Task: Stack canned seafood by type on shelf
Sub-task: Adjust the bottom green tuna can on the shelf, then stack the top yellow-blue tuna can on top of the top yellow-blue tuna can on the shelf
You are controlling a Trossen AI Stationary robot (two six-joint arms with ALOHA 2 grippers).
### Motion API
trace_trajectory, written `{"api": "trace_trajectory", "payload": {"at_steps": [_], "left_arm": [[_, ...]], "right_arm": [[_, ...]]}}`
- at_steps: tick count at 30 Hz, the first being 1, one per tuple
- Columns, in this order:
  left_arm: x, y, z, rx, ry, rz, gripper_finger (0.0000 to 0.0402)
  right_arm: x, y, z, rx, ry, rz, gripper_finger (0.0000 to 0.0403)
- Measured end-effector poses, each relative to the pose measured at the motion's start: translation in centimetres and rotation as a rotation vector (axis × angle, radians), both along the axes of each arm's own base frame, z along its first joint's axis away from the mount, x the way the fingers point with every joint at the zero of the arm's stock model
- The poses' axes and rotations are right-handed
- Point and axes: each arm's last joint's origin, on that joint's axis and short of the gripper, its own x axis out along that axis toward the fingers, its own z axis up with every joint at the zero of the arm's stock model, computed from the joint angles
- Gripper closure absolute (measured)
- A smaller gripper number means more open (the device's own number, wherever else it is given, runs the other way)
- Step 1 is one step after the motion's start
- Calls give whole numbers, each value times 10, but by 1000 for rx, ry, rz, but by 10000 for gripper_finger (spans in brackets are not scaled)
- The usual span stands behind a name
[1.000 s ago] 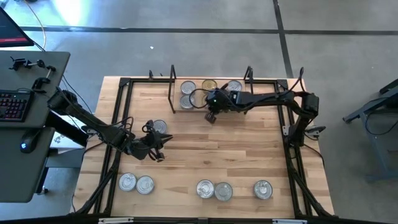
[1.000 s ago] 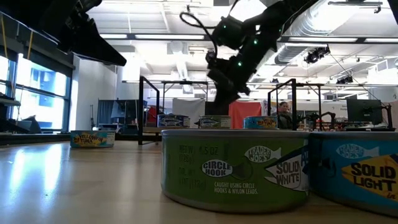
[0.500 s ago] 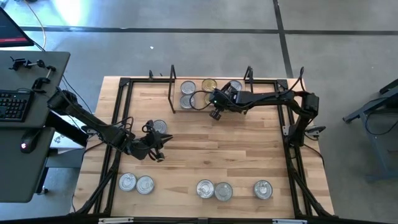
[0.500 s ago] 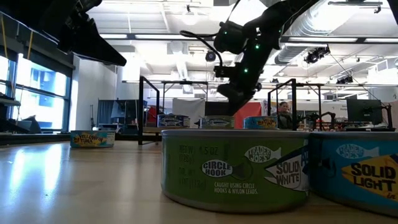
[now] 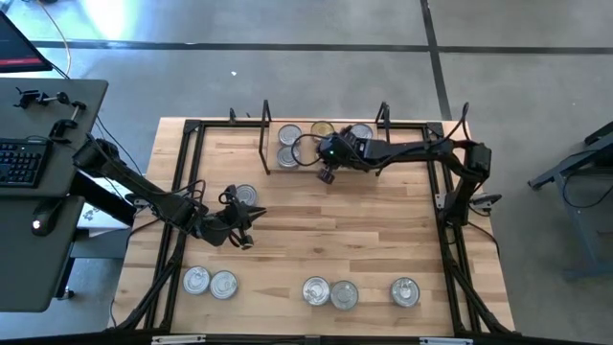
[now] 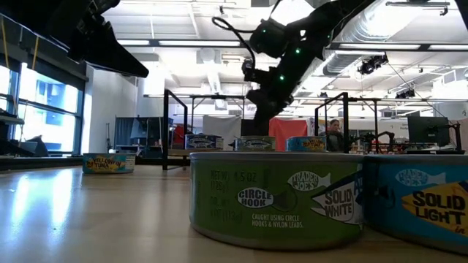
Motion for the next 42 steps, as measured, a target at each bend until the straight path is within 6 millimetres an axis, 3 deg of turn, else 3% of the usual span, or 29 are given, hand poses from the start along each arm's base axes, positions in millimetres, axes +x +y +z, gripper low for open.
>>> {"api": "trace_trajectory", "payload": {"at_steps": [9,20,27,30,35,39,42], "left_arm": [[0,0,0,-5,-3,3,378],[0,0,0,-7,-6,2,378],[0,0,0,-7,-6,2,378],[0,0,0,-8,-5,1,378],[0,-1,0,-30,-5,-1,378],[1,-2,-2,-47,3,-11,378],[3,-3,-7,-46,16,-8,378]], "right_arm": [[-12,-22,2,152,41,-65,380],[7,-8,-12,187,-14,-4,380],[6,4,15,141,-100,32,380],[7,24,30,110,-133,114,380],[11,77,45,76,-135,312,380],[3,123,36,67,5,508,380],[-10,152,21,227,112,706,380]]}}
